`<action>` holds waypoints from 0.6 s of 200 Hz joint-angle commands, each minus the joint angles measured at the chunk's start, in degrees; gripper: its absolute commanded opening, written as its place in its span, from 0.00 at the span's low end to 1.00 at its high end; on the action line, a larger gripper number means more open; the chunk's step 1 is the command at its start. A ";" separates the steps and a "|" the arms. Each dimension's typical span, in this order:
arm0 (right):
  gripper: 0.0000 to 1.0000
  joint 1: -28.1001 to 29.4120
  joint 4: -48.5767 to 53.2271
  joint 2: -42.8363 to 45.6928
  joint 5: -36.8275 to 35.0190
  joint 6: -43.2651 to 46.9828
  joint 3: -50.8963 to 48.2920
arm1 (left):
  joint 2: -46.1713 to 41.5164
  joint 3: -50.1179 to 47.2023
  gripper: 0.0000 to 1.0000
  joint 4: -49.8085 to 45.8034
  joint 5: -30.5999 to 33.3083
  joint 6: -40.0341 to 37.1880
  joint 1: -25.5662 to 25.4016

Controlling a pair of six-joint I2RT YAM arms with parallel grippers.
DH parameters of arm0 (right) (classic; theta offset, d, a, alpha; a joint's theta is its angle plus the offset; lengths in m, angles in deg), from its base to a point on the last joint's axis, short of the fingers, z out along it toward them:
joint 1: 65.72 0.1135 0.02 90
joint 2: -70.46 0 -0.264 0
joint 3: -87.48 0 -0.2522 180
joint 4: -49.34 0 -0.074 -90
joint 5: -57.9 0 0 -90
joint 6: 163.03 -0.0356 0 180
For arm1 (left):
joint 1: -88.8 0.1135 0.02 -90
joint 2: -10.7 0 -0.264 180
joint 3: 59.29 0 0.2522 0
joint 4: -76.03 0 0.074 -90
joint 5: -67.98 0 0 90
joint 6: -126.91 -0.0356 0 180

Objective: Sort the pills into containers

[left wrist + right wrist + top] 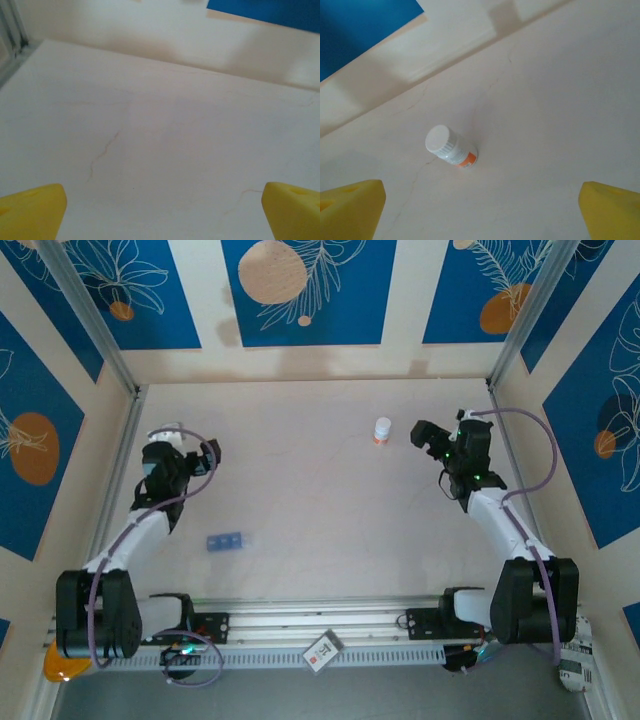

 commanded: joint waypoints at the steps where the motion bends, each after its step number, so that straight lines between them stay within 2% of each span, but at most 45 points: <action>1: 0.99 1.58 9.55 -0.24 6.72 -5.28 1.85 | -2.46 0.84 1.00 -17.76 0.95 13.72 -0.87; 24: 0.99 4.68 11.63 -0.18 10.56 -4.39 2.24 | -4.56 0.47 1.00 -26.11 3.27 15.85 -3.83; 50: 1.00 8.79 13.47 -0.23 12.04 -4.54 2.40 | -6.35 -0.24 1.00 -33.64 8.72 16.59 -8.59; 88: 1.00 16.41 15.17 -0.88 9.89 -3.64 3.72 | -9.27 -5.50 1.00 -35.45 11.42 20.49 -11.67; 120: 1.00 19.84 16.08 -2.57 8.53 -2.94 4.60 | -9.76 -8.31 1.00 -35.63 11.26 21.72 -14.07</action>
